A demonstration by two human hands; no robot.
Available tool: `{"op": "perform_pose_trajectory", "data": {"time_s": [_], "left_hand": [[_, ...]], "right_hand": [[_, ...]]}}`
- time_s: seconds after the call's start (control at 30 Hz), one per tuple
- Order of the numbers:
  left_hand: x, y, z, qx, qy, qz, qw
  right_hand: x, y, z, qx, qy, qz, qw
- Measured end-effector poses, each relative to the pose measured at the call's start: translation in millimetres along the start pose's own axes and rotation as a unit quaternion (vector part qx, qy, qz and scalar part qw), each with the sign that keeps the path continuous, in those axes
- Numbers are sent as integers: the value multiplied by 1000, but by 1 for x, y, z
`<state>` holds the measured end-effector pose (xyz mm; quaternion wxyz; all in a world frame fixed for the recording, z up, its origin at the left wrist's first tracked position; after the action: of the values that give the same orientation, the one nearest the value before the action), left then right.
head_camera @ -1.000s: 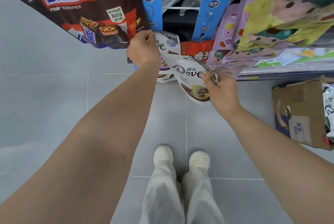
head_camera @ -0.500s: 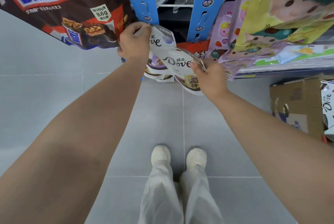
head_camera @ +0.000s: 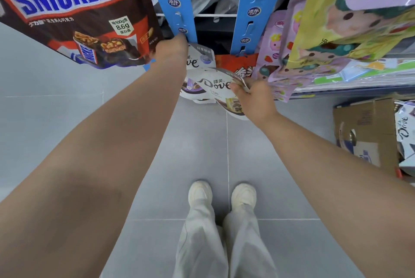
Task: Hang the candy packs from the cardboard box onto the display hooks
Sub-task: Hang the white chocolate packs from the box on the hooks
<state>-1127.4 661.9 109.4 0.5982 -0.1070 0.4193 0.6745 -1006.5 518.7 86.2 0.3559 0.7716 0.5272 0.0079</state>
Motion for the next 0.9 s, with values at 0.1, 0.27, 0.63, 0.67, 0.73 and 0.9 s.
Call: {"op": "perform_pose_trajectory", "data": {"time_s": [0.1,0.27,0.63,0.67,0.73,0.9], "left_hand": [[-1,0,-6,67,5,-16,998],[-21,14,-15,114,18,-71,991],[-53,48,-18,276,-222,-41,934],[-55,52,-17,293,-275,-27,915],[-62,56,-13,304,-373,-12,877],[-64,63,0,252,-370,43,893]], "right_hand": [[0,3,-6,3,-12,-5,1000],[0,8,-20,-4,-32,-2,999],[-14,0,-41,84,-96,-24,992],[-15,0,-45,91,-93,-38,991],[-18,0,-53,116,-93,-60,987],[-14,-5,-72,160,-95,-89,979]]}}
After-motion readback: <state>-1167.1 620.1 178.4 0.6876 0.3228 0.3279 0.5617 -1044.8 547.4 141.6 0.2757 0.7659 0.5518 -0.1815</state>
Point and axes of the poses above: each hand's wrist, its own x-axis towards the middle knuckle, its own y-axis out of the back of the hand, z = x × y, the point moved 2 cm from there along x, towards the middle knuckle
